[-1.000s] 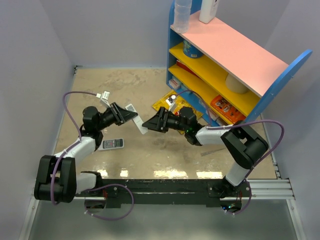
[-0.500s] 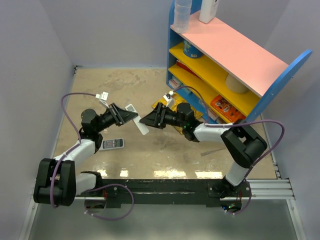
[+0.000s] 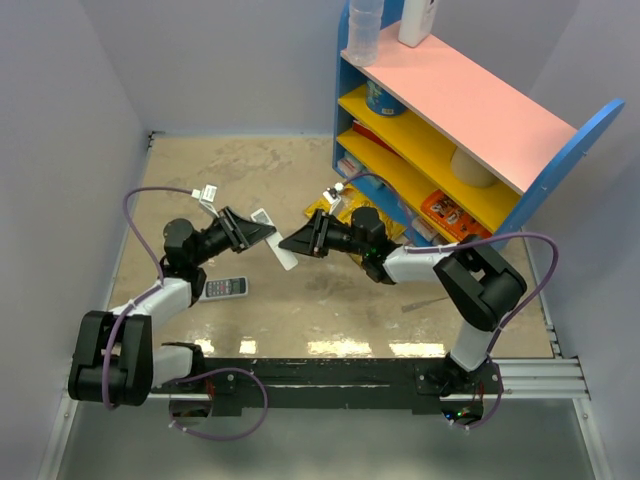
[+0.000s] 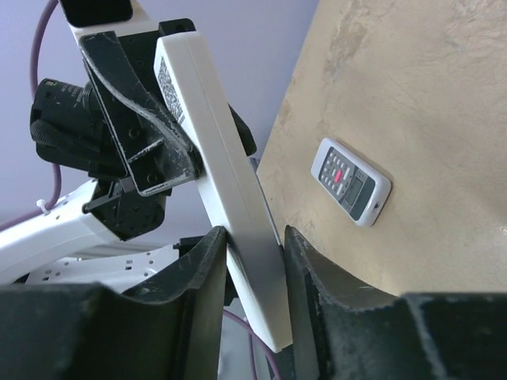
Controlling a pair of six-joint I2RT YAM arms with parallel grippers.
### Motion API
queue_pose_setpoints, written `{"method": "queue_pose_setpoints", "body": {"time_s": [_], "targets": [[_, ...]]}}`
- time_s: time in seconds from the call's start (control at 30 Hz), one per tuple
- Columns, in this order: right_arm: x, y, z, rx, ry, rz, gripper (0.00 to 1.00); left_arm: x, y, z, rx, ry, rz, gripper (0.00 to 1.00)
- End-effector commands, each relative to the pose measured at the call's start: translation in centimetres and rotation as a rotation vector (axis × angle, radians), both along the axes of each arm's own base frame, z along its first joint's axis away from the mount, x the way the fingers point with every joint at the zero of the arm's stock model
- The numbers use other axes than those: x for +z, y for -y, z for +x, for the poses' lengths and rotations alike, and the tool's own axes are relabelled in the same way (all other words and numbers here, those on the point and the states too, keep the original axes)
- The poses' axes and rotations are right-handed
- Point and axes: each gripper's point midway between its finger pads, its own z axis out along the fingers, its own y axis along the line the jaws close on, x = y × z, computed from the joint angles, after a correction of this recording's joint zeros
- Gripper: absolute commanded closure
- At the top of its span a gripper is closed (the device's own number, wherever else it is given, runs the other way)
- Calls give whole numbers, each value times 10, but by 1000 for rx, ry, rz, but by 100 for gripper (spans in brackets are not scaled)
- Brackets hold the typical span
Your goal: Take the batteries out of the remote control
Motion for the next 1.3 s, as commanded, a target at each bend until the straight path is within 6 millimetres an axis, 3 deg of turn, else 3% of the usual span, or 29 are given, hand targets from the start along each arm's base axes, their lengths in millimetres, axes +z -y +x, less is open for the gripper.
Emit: {"method": "queue_pose_setpoints", "body": {"time_s": [0.0,0.13,0.33,1.0,1.03,1.07,1.2,1.27], "targets": [[-14,0,-8,29,8,-14,72,21,1,4,-2,103,-8,100],[-24,3,-15,48,3,-33,78,18,0,9,7,101,3,100],[-36,8,-22,58,-4,-73,78,19,-1,15,23,105,10,100],[-43,14,-26,55,-14,-89,59,3,-6,26,68,72,63,100],[-41,13,-27,56,-19,-80,56,1,-6,25,65,67,63,100],[-39,13,-27,56,-19,-69,45,1,-6,25,65,67,63,100],[-22,10,-21,39,-18,-23,25,1,-6,22,64,67,58,100],[-17,10,-15,20,-25,-12,22,1,-6,20,61,67,55,100]]}}
